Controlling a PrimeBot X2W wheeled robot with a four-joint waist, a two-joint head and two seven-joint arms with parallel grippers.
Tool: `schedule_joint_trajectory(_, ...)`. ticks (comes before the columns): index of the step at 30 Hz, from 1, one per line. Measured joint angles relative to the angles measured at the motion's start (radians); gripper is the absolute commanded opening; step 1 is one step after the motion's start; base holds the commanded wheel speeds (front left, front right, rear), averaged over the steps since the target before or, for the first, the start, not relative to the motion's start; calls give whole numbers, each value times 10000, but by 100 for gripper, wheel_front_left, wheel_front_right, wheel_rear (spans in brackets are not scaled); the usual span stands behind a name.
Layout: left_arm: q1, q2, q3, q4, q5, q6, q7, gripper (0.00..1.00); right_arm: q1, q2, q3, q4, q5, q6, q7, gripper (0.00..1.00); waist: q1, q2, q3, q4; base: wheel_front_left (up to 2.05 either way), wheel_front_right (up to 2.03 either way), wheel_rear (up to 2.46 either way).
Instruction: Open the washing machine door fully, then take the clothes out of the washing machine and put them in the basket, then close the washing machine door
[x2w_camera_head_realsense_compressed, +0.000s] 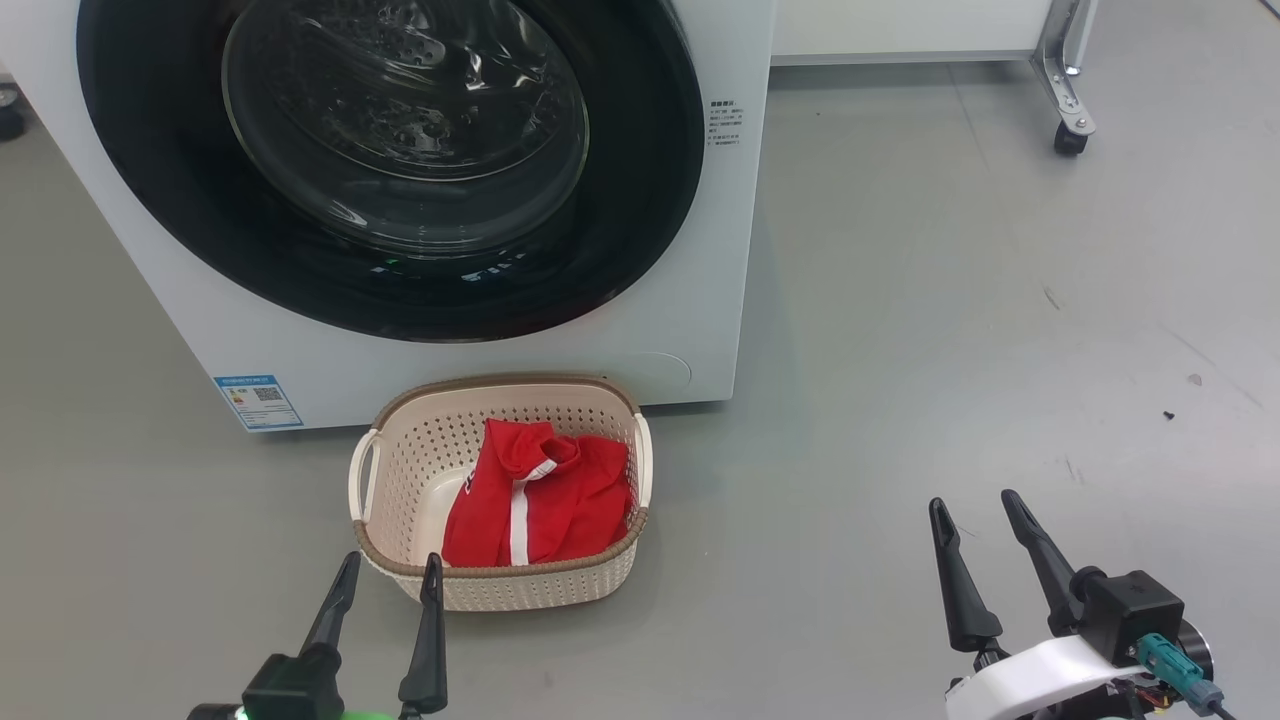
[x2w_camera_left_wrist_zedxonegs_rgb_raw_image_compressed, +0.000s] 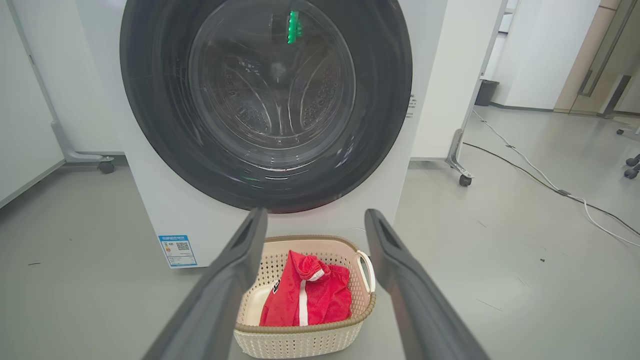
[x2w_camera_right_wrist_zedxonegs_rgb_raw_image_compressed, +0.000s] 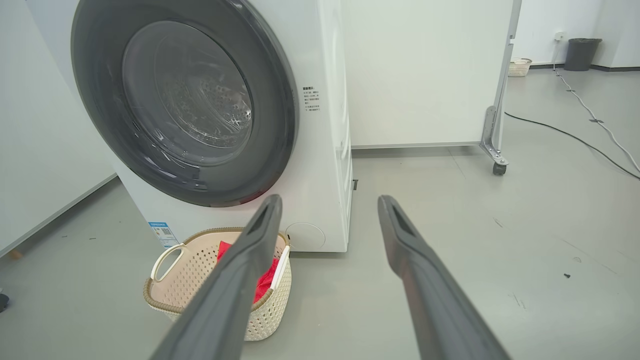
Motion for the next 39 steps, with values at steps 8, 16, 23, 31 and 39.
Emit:
schedule_joint_trajectory(8,0,0,-4,-6,0,0,0,100,10,-4,-65,-40,-40,13,0,100,0,0,-31,18,0,0,0)
schedule_joint_trajectory(16,6,-31,-36,119,0,2,17,0,42,17,-69,54,-100,86,4,0,0,0,-52,35,0,0,0)
schedule_joint_trajectory(23,213,-75,-75,431,-219,0,48,0,273,127,-50,410,88,90,13,0,0,0,-49,47,0,0,0)
schedule_joint_trajectory(31,258,-75,-54,274,-1175,-228,61,0,273,213,-157,341,1091,104,119,0,0,0,-39,87,0,0,0)
schedule_joint_trajectory(39,250,-77,230,222,-2481,-349,364,0,245,299,-474,343,2284,178,430,0,0,0,-31,118,0,0,0)
